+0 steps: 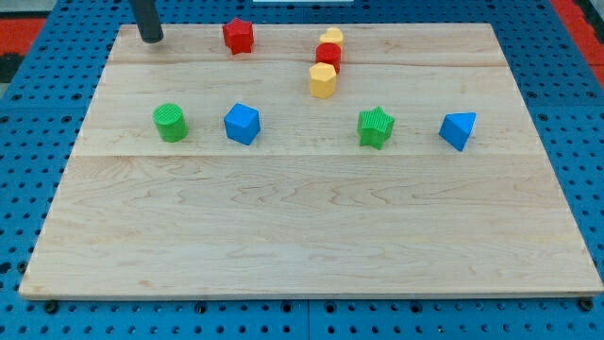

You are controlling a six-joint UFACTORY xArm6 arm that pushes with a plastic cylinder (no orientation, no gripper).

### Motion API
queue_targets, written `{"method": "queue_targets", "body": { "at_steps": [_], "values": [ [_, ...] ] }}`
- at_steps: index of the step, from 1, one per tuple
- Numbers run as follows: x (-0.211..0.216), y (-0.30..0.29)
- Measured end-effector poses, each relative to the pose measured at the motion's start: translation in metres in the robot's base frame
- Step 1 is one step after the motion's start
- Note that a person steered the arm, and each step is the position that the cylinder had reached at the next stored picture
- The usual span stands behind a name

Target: Slide the red star to the top center

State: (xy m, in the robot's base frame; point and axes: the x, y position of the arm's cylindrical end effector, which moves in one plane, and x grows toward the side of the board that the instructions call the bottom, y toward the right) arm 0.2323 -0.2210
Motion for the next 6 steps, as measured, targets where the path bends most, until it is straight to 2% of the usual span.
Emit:
{"method": "queue_targets", "body": {
  "at_steps": [2,4,6],
  "values": [
    [-0.013,0.048],
    [-0.02,0.127],
    [-0.024,0.162]
  ]
}}
